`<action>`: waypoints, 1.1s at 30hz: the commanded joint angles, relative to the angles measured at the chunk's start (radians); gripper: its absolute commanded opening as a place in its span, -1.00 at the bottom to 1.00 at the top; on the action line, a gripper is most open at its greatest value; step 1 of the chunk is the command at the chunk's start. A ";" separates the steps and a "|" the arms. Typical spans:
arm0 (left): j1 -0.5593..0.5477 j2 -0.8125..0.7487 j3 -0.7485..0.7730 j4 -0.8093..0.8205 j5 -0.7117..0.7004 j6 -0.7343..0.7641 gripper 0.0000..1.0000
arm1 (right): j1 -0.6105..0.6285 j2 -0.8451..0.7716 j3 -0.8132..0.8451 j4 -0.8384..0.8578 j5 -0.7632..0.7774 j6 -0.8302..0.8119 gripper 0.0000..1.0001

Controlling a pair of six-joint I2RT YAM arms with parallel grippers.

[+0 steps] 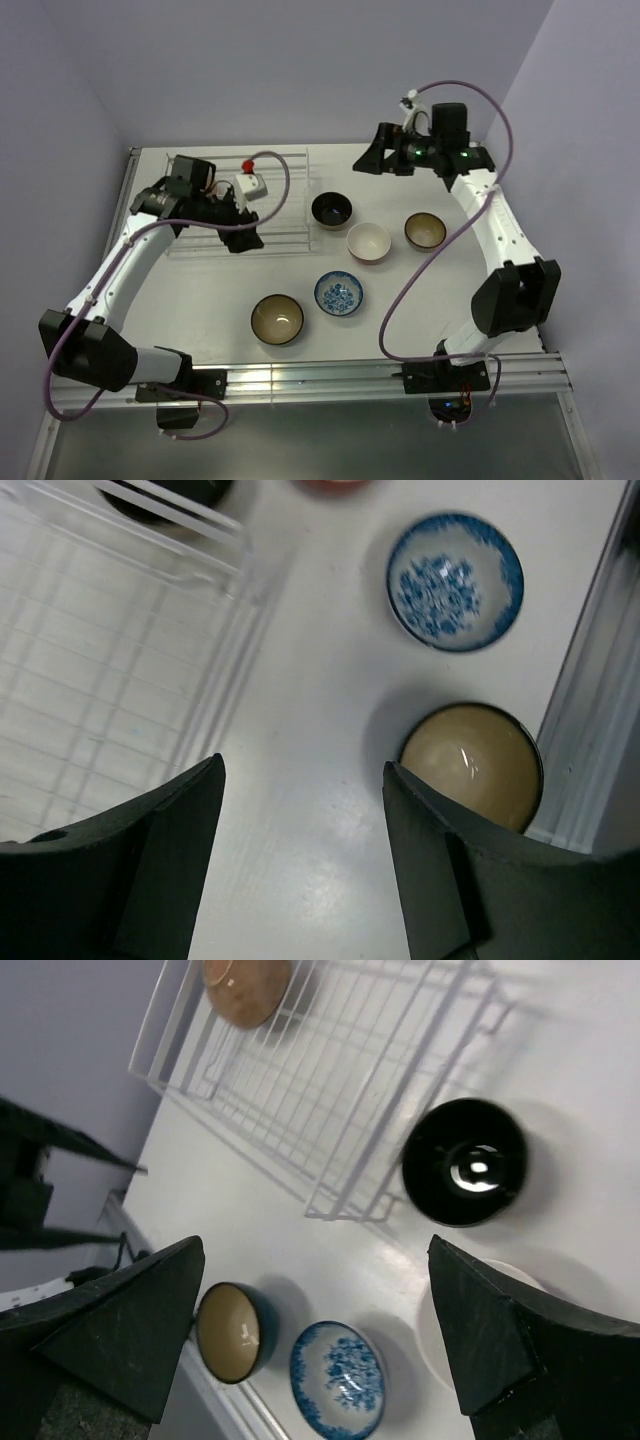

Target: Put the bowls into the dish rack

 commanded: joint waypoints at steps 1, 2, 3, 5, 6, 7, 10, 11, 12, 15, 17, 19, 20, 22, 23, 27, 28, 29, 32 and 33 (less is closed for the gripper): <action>-0.067 -0.067 -0.071 -0.069 -0.073 0.161 0.40 | -0.084 -0.116 -0.027 -0.070 0.023 -0.109 1.00; -0.104 -0.072 -0.103 -0.069 -0.089 0.172 0.41 | -0.101 -0.134 -0.032 -0.082 0.025 -0.142 1.00; -0.122 -0.074 -0.117 -0.071 -0.105 0.184 0.41 | -0.115 -0.154 -0.035 -0.093 0.040 -0.158 1.00; -0.179 -0.064 -0.153 -0.083 -0.141 0.213 0.41 | -0.135 -0.207 -0.044 -0.119 0.106 -0.199 1.00; -0.199 -0.058 -0.164 -0.083 -0.158 0.224 0.41 | -0.135 -0.228 -0.066 -0.119 0.126 -0.210 1.00; -0.222 -0.045 -0.177 -0.078 -0.202 0.233 0.41 | -0.136 -0.274 -0.081 -0.113 0.149 -0.218 1.00; -0.285 -0.031 -0.236 -0.010 -0.259 0.225 0.42 | -0.139 -0.362 -0.145 -0.078 0.241 -0.213 1.00; -0.293 -0.029 -0.268 0.014 -0.267 0.224 0.42 | -0.144 -0.381 -0.162 -0.064 0.257 -0.206 1.00; -0.294 -0.029 -0.284 0.049 -0.277 0.230 0.43 | -0.150 -0.401 -0.196 -0.055 0.258 -0.205 1.00; -0.309 -0.006 -0.315 0.092 -0.302 0.238 0.43 | -0.165 -0.469 -0.253 -0.032 0.254 -0.212 1.00; -0.316 0.026 -0.315 0.106 -0.297 0.244 0.43 | -0.165 -0.492 -0.264 -0.039 0.249 -0.215 1.00; -0.322 0.063 -0.312 0.110 -0.293 0.248 0.43 | -0.165 -0.491 -0.258 -0.061 0.238 -0.219 1.00; -0.328 0.075 -0.310 0.110 -0.294 0.248 0.43 | -0.165 -0.488 -0.256 -0.079 0.238 -0.216 1.00; -0.336 0.106 -0.313 0.112 -0.297 0.262 0.42 | -0.165 -0.478 -0.251 -0.098 0.234 -0.212 1.00; -0.340 0.114 -0.313 0.112 -0.294 0.265 0.41 | -0.165 -0.474 -0.251 -0.102 0.234 -0.207 1.00; -0.345 0.143 -0.327 0.101 -0.276 0.279 0.40 | -0.194 -0.452 -0.250 -0.121 0.232 -0.190 1.00; -0.346 0.144 -0.335 0.101 -0.270 0.282 0.38 | -0.194 -0.451 -0.251 -0.122 0.229 -0.189 1.00; -0.346 0.143 -0.341 0.110 -0.267 0.281 0.38 | -0.196 -0.448 -0.253 -0.124 0.217 -0.189 1.00; -0.346 0.135 -0.359 0.120 -0.257 0.273 0.39 | -0.201 -0.434 -0.253 -0.132 0.203 -0.189 1.00; -0.348 0.132 -0.362 0.126 -0.262 0.264 0.38 | -0.201 -0.428 -0.256 -0.130 0.200 -0.186 0.99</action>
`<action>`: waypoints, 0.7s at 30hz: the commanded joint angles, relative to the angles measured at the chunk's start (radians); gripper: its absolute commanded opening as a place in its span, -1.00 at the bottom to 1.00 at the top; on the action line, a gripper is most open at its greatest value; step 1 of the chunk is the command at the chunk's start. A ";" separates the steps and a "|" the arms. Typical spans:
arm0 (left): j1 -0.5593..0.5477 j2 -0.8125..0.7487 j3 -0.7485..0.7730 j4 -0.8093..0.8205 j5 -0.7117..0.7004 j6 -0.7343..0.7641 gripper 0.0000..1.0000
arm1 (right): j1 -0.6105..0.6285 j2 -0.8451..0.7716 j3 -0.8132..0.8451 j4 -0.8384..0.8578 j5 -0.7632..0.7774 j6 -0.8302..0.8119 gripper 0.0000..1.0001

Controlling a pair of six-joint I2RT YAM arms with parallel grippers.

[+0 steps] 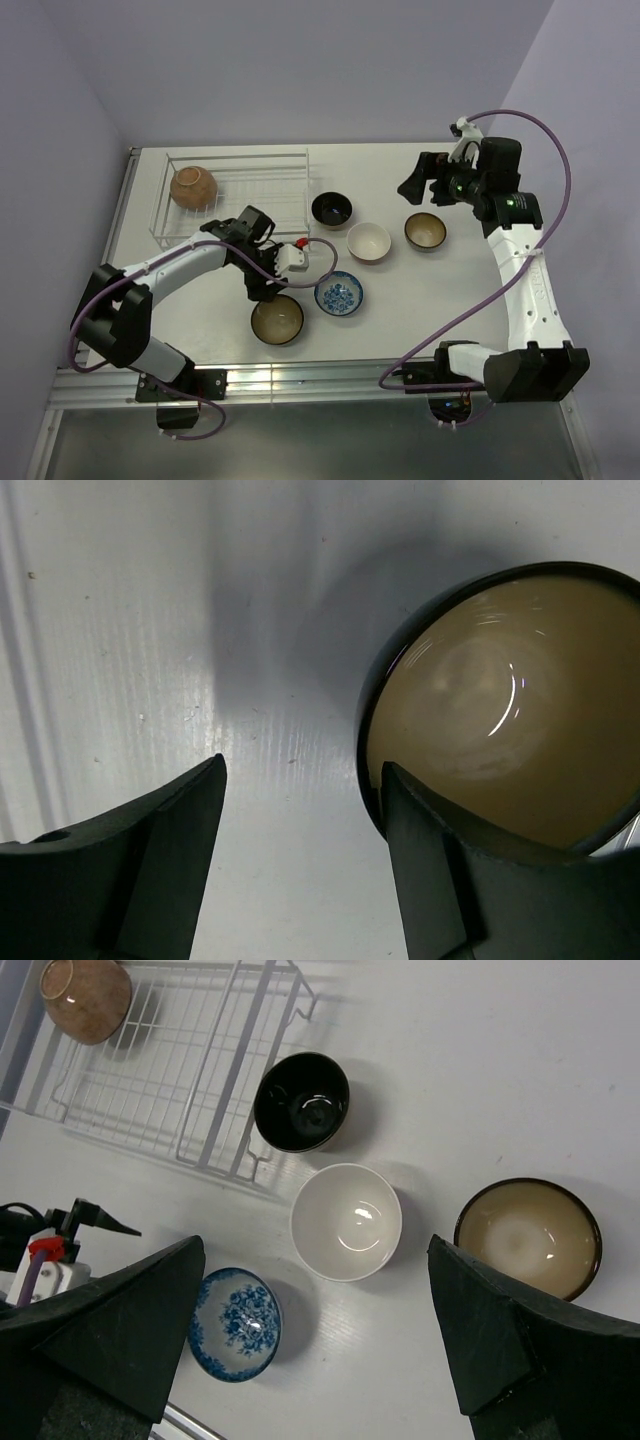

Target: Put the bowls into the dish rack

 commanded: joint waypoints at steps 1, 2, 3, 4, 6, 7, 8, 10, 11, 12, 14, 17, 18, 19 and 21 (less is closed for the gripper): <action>-0.007 -0.013 -0.017 0.026 0.032 0.015 0.37 | -0.008 0.007 -0.003 0.001 -0.022 0.011 0.98; -0.010 -0.011 -0.021 0.028 0.032 0.012 0.36 | -0.007 0.011 -0.003 0.001 -0.028 0.012 0.97; -0.011 -0.006 -0.024 0.032 0.032 0.006 0.35 | -0.008 0.018 -0.003 0.003 -0.040 0.017 0.96; -0.019 -0.002 -0.035 0.032 0.026 0.006 0.34 | -0.008 0.022 -0.002 0.003 -0.045 0.023 0.96; -0.036 0.012 -0.043 0.038 0.015 -0.002 0.31 | -0.008 0.030 -0.003 0.003 -0.054 0.032 0.96; -0.050 0.017 -0.053 0.046 0.004 -0.008 0.27 | -0.008 0.033 -0.005 0.003 -0.056 0.038 0.96; -0.056 0.020 -0.058 0.051 0.000 -0.013 0.24 | -0.008 0.036 -0.005 0.001 -0.059 0.040 0.97; -0.060 0.024 -0.069 0.070 -0.005 -0.025 0.13 | -0.010 0.042 -0.009 -0.006 -0.074 0.043 1.00; -0.065 0.027 -0.073 0.075 -0.007 -0.029 0.07 | -0.010 0.044 -0.017 -0.006 -0.077 0.047 1.00; -0.065 0.032 -0.074 0.078 -0.008 -0.037 -0.06 | -0.011 0.044 -0.020 -0.008 -0.086 0.049 1.00; -0.065 0.038 -0.075 0.094 -0.013 -0.051 -0.20 | -0.011 0.048 -0.029 -0.010 -0.100 0.055 1.00; -0.065 0.040 -0.070 0.112 -0.011 -0.088 -0.44 | -0.011 0.054 -0.041 -0.008 -0.116 0.066 1.00; -0.065 0.035 -0.067 0.112 -0.005 -0.092 -0.50 | -0.011 0.054 -0.043 -0.006 -0.116 0.067 1.00; -0.067 0.032 -0.064 0.112 -0.004 -0.101 -0.60 | -0.011 0.054 -0.046 -0.006 -0.113 0.072 1.00; -0.065 0.021 -0.041 0.103 0.006 -0.132 -0.72 | -0.011 0.057 -0.049 -0.008 -0.106 0.072 1.00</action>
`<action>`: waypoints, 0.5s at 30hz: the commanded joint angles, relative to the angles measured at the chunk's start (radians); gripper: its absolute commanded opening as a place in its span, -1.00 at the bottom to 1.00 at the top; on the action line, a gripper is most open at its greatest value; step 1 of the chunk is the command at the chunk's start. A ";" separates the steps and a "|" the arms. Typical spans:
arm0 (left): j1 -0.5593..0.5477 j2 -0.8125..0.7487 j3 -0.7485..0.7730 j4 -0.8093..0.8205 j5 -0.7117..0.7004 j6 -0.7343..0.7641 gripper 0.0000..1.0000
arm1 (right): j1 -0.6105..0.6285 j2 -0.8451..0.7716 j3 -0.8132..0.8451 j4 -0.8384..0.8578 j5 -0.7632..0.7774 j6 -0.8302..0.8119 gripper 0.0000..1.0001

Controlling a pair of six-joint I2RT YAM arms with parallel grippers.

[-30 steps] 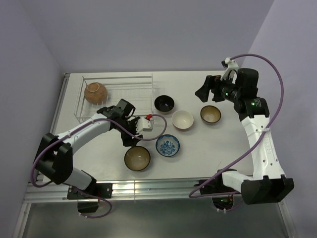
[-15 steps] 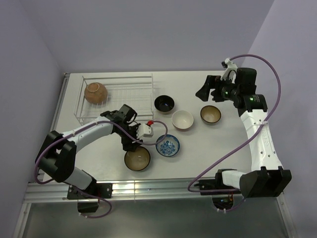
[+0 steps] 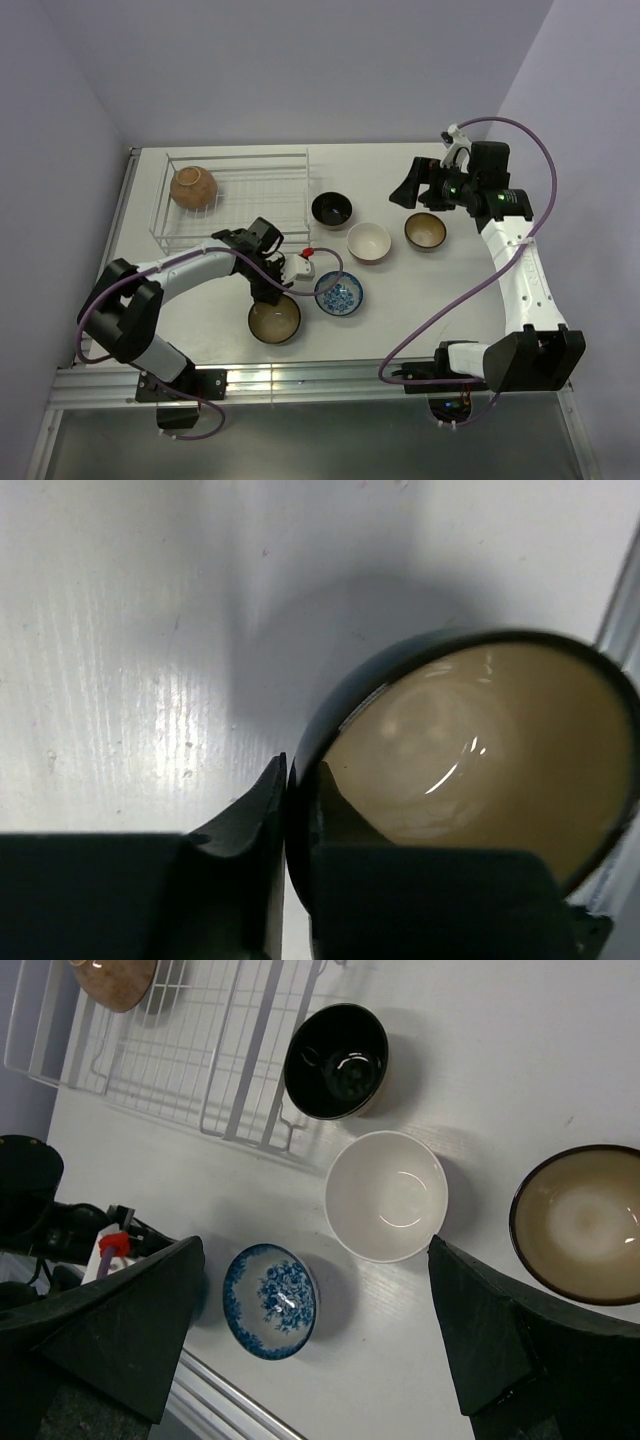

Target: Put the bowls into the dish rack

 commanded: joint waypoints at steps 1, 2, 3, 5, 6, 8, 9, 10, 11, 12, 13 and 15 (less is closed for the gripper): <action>-0.002 -0.024 0.041 0.022 0.007 -0.048 -0.87 | -0.007 0.002 -0.010 0.002 -0.018 0.014 1.00; -0.002 -0.032 0.049 0.015 0.007 -0.061 -0.96 | -0.008 0.005 -0.014 0.002 -0.021 0.014 1.00; -0.002 -0.053 0.067 0.003 0.012 -0.085 -0.99 | -0.007 0.008 -0.016 0.003 -0.025 0.017 1.00; -0.002 -0.076 0.089 -0.021 0.055 -0.102 -0.99 | -0.007 0.008 -0.024 0.011 -0.031 0.027 1.00; -0.002 -0.099 0.115 -0.034 0.068 -0.137 -1.00 | -0.007 0.006 -0.027 0.017 -0.031 0.033 1.00; -0.001 -0.118 0.146 -0.046 0.088 -0.192 -0.99 | -0.005 -0.009 -0.045 0.052 -0.028 0.055 1.00; -0.002 -0.131 0.184 -0.057 0.091 -0.211 -1.00 | -0.005 -0.012 -0.050 0.063 -0.028 0.061 1.00; 0.002 -0.136 0.208 -0.058 0.090 -0.232 -1.00 | -0.005 -0.015 -0.053 0.084 -0.033 0.078 1.00; 0.005 -0.139 0.233 -0.061 0.081 -0.290 -1.00 | -0.005 -0.020 -0.054 0.097 -0.037 0.083 1.00; 0.011 -0.139 0.289 -0.060 0.064 -0.326 -1.00 | -0.004 -0.023 -0.054 0.104 -0.042 0.087 1.00; 0.023 -0.136 0.322 -0.051 0.041 -0.364 -1.00 | -0.004 -0.020 -0.050 0.112 -0.050 0.095 1.00; 0.040 -0.132 0.400 -0.026 -0.034 -0.490 -0.99 | 0.004 -0.003 -0.018 0.106 -0.054 0.092 1.00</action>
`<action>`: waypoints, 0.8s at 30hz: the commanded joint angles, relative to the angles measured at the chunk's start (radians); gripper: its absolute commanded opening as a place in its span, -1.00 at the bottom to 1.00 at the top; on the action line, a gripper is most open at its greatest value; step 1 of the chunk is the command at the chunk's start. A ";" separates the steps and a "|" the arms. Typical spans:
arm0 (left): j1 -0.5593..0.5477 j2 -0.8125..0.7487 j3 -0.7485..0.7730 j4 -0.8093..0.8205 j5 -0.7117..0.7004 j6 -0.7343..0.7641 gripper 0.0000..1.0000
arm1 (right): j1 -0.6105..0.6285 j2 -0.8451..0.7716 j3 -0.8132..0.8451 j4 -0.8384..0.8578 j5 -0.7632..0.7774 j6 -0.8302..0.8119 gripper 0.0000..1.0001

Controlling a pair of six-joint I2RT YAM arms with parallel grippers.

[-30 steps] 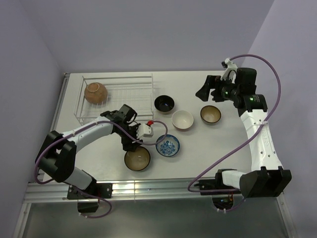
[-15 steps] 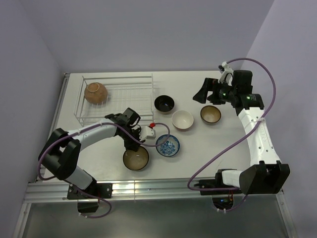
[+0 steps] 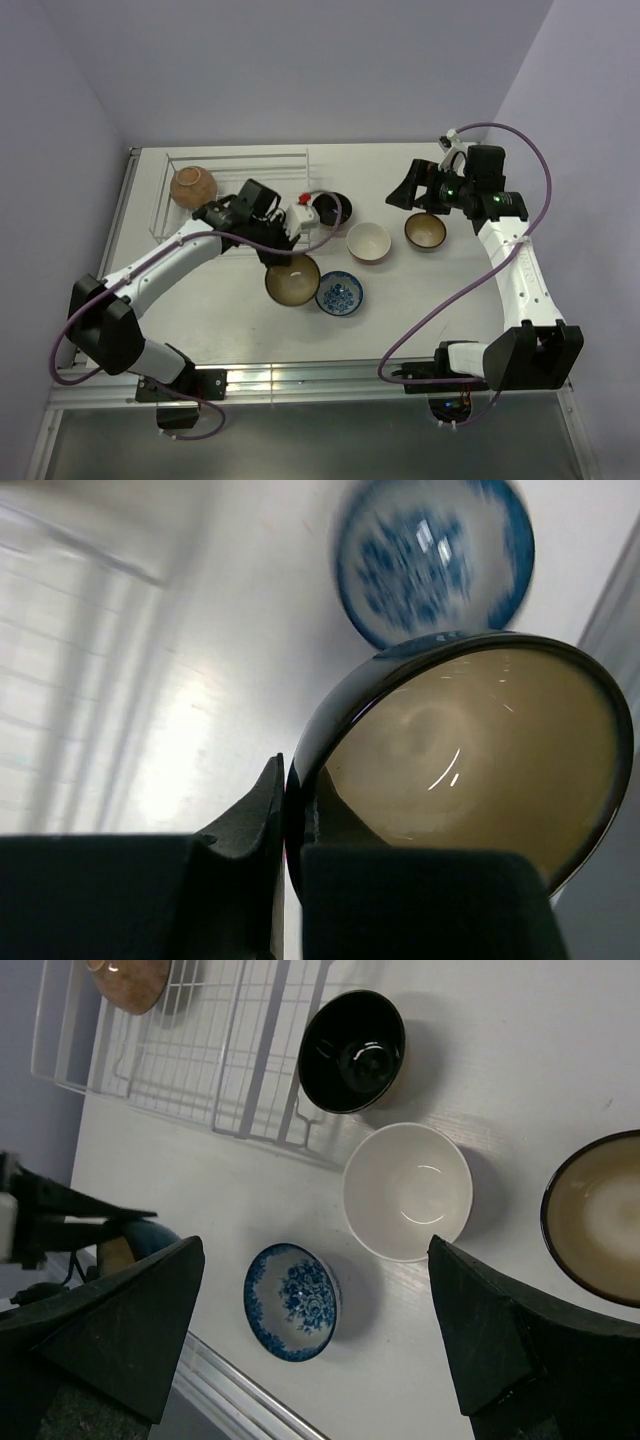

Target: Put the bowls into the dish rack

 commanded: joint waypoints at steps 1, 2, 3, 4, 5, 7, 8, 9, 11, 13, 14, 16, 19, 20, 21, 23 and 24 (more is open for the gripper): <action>0.056 -0.054 0.155 0.099 -0.053 -0.248 -1.00 | 0.007 -0.001 0.054 0.051 -0.033 0.016 0.99; 0.075 -0.054 0.172 0.117 -0.068 -0.328 -1.00 | 0.010 0.014 0.075 0.046 -0.038 0.016 1.00; 0.092 -0.051 0.204 0.130 -0.084 -0.358 -1.00 | 0.016 0.021 0.084 0.044 -0.046 0.016 1.00; 0.127 -0.046 0.221 0.151 -0.091 -0.382 -1.00 | 0.019 0.031 0.098 0.049 -0.069 0.014 1.00; 0.139 -0.035 0.238 0.156 -0.101 -0.442 -1.00 | 0.022 0.037 0.106 0.054 -0.079 0.014 0.94; 0.161 -0.023 0.284 0.171 -0.150 -0.490 -1.00 | 0.056 0.051 0.129 0.066 -0.095 0.023 0.87; 0.162 -0.017 0.297 0.179 -0.177 -0.541 -1.00 | 0.067 0.059 0.137 0.072 -0.099 0.028 0.84; 0.162 -0.002 0.317 0.199 -0.217 -0.568 -0.99 | 0.083 0.064 0.144 0.080 -0.086 0.036 0.83; 0.166 0.006 0.330 0.228 -0.254 -0.630 -1.00 | 0.146 0.082 0.161 0.113 -0.031 0.047 0.83; 0.167 0.026 0.342 0.265 -0.313 -0.671 -1.00 | 0.232 0.103 0.199 0.123 0.018 0.040 0.83; 0.166 0.031 0.347 0.272 -0.331 -0.703 -1.00 | 0.263 0.126 0.213 0.126 0.035 0.040 0.83; 0.167 0.046 0.357 0.294 -0.369 -0.729 -1.00 | 0.310 0.155 0.242 0.132 0.089 0.062 0.83; 0.167 0.046 0.351 0.335 -0.426 -0.766 -1.00 | 0.372 0.227 0.304 0.142 0.150 0.106 0.82; 0.166 0.043 0.347 0.347 -0.432 -0.783 -1.00 | 0.389 0.241 0.315 0.147 0.172 0.122 0.79; 0.166 0.043 0.342 0.357 -0.467 -0.792 -1.00 | 0.397 0.255 0.324 0.149 0.192 0.148 0.77; 0.166 0.046 0.342 0.370 -0.504 -0.809 -1.00 | 0.421 0.283 0.341 0.167 0.233 0.168 0.71; 0.163 0.049 0.345 0.372 -0.513 -0.813 -0.99 | 0.430 0.292 0.350 0.170 0.246 0.172 0.68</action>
